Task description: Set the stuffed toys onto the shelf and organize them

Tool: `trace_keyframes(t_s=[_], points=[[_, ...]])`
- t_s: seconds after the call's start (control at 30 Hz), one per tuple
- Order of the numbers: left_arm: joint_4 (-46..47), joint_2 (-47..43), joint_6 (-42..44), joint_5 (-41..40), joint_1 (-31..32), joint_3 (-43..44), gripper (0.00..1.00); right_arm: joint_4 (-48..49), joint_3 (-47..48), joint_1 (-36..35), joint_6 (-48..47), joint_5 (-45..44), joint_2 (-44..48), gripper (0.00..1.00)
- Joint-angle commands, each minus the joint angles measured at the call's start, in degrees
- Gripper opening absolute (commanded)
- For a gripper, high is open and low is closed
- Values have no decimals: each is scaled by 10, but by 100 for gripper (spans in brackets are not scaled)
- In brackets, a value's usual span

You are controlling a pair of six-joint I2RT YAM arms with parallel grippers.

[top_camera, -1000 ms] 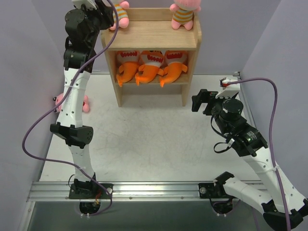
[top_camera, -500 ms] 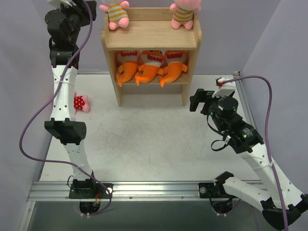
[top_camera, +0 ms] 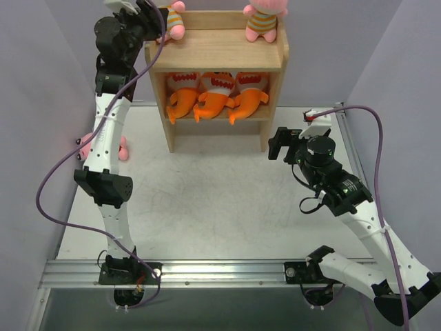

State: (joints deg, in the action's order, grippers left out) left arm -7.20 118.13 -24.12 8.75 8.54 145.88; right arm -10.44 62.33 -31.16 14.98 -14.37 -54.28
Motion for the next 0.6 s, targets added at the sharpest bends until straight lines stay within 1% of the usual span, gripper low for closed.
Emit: trace_keyframes(t_s=[0.0,0.07,0.1,0.2,0.37,0.57], points=[[-18,-27,83,-68,30,9,60,24,6,2,2,4,5,95],[-30,-23,98,-83,39,15,58,24,6,2,3,4,8,95],[-33,-20,114,-113,47,20,57,23,5,2,3,3,12,95],[-42,-13,136,-137,59,27,56,19,3,2,2,0,19,95],[-45,-4,157,-160,73,27,55,17,0,2,2,-4,28,95],[-38,10,171,-166,84,35,54,14,-5,2,0,-7,35,95]])
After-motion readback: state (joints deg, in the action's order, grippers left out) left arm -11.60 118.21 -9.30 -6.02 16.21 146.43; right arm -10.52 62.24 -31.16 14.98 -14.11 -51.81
